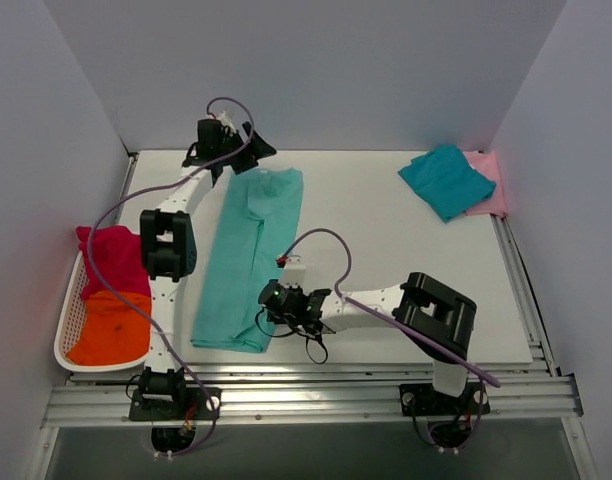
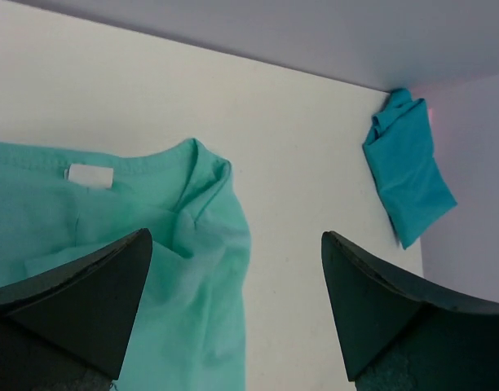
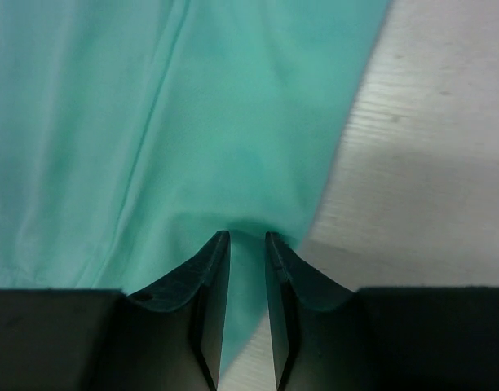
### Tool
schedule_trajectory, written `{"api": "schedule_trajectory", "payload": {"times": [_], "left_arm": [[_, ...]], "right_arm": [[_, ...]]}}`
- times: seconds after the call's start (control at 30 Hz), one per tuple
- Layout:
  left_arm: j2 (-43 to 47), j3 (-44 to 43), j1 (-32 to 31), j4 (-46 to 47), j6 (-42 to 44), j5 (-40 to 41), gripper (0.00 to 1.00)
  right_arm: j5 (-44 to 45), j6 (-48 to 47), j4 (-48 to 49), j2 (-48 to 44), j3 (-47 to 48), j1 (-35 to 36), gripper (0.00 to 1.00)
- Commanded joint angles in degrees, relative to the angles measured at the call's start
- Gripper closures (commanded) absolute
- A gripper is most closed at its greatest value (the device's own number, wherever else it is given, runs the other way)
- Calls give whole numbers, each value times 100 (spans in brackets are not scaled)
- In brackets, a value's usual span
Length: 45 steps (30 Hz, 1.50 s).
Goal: Fold and stack the t-shirts
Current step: Rotate the tshirt 90 degrees, then grab the bottom of the folded rectangular tshirt with both arms
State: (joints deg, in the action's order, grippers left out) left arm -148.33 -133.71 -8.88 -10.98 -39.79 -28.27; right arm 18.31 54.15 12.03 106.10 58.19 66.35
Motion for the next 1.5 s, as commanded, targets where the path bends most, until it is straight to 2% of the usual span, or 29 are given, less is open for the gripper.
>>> {"api": "schedule_trajectory", "payload": {"times": [0.0, 0.13, 0.2, 0.33, 0.37, 0.43, 0.5, 0.57, 0.7, 0.83, 0.93, 1.13, 1.47], "left_arm": [[1779, 1002, 422, 1537, -55, -4, 6], [3009, 1952, 633, 1582, -11, 312, 6], [3844, 2646, 677, 1512, 137, 480, 6], [5555, 3955, 643, 635, 507, 1549, 6], [5804, 4584, 642, 537, 499, 1692, 6], [6593, 5264, 608, 448, 507, 2051, 6], [7079, 6193, 546, 413, 490, 2176, 6], [7782, 6733, 415, 255, 499, 2439, 6], [8890, 7936, 98, -140, 411, 3009, 6], [10040, 8587, -403, -720, 209, 3802, 6], [10429, 8844, -640, -975, 59, 3908, 6], [10517, 8915, -737, -1476, 103, 4171, 6], [10562, 9222, -746, -1345, 121, 3996, 6]], "right_arm": [[1050, -19, -965, -450, 131, -52, 76], [1447, -80, -1483, -722, 183, -113, 68], [1631, -124, -1835, -977, 210, -139, 59], [1888, -107, -2083, -1897, -237, -306, 44], [1800, -167, -1978, -2066, -552, -350, 42], [1328, -247, -1479, -2513, -852, -403, 34], [896, -317, -986, -2621, -1159, -255, 28], [412, -239, -545, -2499, -1249, -44, 23], [139, 51, 114, -1937, -1398, 641, 23], [-291, 227, 895, -1156, -1285, 1029, 23], [-547, 315, 1257, -838, -1206, 1205, 23], [-679, 465, 1521, -363, -1073, 1372, 24], [-486, 500, 1372, -248, -1108, 1109, 27]]}}
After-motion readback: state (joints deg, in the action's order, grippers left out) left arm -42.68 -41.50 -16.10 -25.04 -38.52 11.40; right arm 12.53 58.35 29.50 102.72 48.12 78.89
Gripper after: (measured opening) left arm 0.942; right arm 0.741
